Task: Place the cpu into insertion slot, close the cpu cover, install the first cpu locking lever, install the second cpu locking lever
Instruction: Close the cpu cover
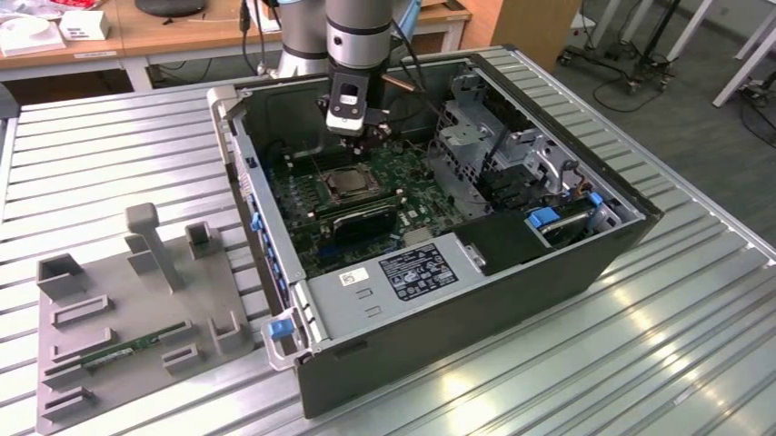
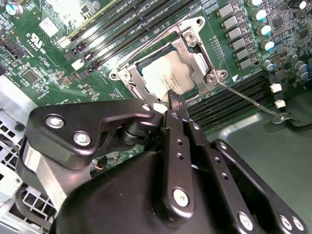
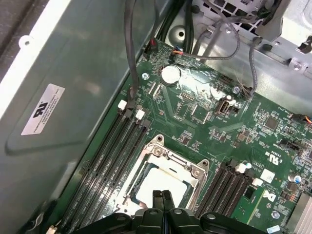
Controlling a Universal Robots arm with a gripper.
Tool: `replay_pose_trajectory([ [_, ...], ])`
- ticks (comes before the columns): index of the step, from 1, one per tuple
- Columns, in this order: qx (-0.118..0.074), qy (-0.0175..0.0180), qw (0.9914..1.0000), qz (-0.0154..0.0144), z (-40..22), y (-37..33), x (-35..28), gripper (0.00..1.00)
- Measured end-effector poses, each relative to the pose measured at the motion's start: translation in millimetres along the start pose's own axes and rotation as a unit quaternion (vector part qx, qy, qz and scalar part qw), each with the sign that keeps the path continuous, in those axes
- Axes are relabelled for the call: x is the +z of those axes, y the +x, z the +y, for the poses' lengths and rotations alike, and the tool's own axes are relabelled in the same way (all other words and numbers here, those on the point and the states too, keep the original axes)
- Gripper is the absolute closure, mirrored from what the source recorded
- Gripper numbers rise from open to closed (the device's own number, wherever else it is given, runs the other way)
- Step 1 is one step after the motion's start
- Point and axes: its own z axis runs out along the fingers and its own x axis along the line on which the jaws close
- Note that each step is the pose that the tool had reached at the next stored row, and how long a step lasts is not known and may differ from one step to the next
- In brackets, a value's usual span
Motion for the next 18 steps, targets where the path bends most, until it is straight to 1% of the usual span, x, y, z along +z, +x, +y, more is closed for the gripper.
replay_pose_trajectory([
  [3, -0.005, 0.0001, 0.99999, 0.0003, 0.0, 0.0, 0.1, 0.89],
  [6, -0.025, 0.0004, 0.99968, 0.0016, 0.0, 0.0, 0.3, 0.89],
  [8, -0.043, 0.0007, 0.99909, 0.0026, 0.0, 0.0, 0.4, 0.89],
  [11, -0.066, 0.0011, 0.99783, 0.004, 0.0, 0.0, 0.6, 0.89],
  [13, -0.069, 0.0012, 0.99758, 0.0042, 0.0, 0.0, 0.6, 0.89],
  [18, -0.07, 0.0011, 0.99752, 0.0043, 0.0, 0.0, 0.6, 0.89],
])
